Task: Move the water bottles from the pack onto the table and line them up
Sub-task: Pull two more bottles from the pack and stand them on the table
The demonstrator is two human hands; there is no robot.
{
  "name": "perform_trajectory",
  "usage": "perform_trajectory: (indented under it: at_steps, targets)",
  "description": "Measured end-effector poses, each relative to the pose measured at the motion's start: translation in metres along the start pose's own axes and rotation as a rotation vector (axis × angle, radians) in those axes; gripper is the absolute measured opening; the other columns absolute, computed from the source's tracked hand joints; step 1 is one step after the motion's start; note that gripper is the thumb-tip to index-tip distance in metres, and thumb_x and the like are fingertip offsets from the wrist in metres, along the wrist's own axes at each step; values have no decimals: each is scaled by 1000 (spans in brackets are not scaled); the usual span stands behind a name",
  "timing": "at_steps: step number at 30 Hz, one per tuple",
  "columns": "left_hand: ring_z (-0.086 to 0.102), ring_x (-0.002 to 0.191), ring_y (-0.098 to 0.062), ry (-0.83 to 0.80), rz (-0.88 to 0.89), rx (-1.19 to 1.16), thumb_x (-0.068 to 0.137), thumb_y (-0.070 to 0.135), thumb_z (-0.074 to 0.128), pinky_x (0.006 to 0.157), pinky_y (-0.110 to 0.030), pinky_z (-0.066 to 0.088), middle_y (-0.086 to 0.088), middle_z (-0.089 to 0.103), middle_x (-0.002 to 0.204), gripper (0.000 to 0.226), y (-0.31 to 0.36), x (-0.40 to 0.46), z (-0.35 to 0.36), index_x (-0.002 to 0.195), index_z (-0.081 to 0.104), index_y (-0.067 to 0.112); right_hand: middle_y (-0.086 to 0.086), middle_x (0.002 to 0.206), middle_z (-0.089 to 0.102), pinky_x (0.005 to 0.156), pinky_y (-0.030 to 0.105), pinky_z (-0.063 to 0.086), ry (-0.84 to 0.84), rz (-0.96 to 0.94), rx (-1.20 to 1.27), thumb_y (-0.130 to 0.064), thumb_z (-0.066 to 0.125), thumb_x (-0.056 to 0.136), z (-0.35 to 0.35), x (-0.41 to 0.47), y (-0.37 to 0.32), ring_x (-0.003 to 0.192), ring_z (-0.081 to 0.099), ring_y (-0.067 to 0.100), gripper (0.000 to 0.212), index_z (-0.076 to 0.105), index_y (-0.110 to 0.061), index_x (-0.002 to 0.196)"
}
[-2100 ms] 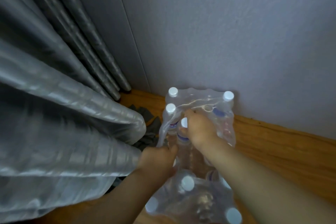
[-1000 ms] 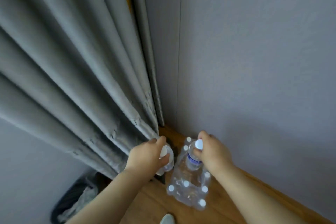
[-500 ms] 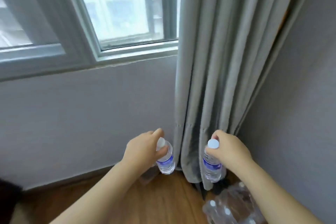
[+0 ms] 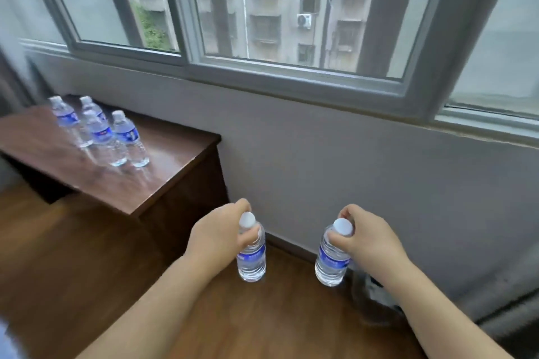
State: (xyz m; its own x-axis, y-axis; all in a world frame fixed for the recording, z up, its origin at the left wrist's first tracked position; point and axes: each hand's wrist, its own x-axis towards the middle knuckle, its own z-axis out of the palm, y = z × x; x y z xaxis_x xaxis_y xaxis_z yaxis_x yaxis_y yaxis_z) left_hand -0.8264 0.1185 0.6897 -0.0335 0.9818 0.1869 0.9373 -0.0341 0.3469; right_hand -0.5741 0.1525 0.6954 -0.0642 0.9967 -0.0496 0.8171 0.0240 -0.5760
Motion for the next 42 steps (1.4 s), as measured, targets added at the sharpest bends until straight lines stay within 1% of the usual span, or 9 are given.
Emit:
perform_trajectory:
  at_steps: [8,14,20,24,28,33,36,40,42]
  targets:
    - [55,72,-14,98,-277,51,84,45,54,57,-28,42,6,58,79,17,-209,-41,-100,88,48,29,-6,79,62,56,22,47,-103,-293,-6,-38,66,78,137,38,-205,72,59,10,21,51,-27,88]
    - [59,73,-11,214,-502,94,83,45,55,64,-36,56,8,58,78,15,-331,-63,-149,88,47,33,-6,76,61,63,34,54,-156,-466,22,-35,67,76,214,62,-337,73,59,12,20,53,-25,85]
    - [59,75,-13,290,-660,107,85,45,58,65,-27,56,11,57,81,18,-430,-54,-176,91,46,33,-5,78,61,56,23,40,-253,-611,43,-34,68,77,284,104,-444,70,56,7,21,54,-22,88]
    - [61,77,-15,279,-739,119,83,48,59,69,-26,57,12,58,83,22,-494,-27,-186,93,46,33,-5,73,59,55,23,42,-308,-647,51,-36,67,74,339,147,-507,66,55,7,21,53,-22,80]
    - [60,76,-13,299,-778,113,83,49,60,66,-19,53,13,56,83,24,-559,15,-204,92,44,34,-5,72,58,61,30,47,-342,-667,43,-39,65,70,386,194,-577,69,57,11,23,50,-23,78]
    - [60,74,-13,352,-772,100,84,46,60,65,-27,58,12,56,79,20,-636,75,-236,90,45,33,-4,72,59,59,31,46,-346,-714,76,-36,63,71,422,246,-658,69,58,14,20,51,-22,78]
    - [59,73,-11,387,-730,95,84,45,61,64,-30,58,13,56,78,20,-684,113,-253,89,45,34,-5,73,58,55,26,41,-326,-743,68,-34,63,74,442,272,-699,69,56,13,19,51,-22,80]
    - [59,74,-10,369,-688,106,84,46,59,64,-37,58,12,57,79,19,-742,155,-268,88,45,34,-8,68,51,51,24,32,-309,-759,40,-32,61,77,470,301,-746,62,48,8,19,44,-24,75]
    - [58,73,-10,331,-647,87,85,47,57,62,-37,57,12,57,78,19,-783,180,-275,87,44,34,-8,70,52,53,26,33,-292,-718,25,-33,60,77,492,319,-772,67,51,11,17,47,-23,80]
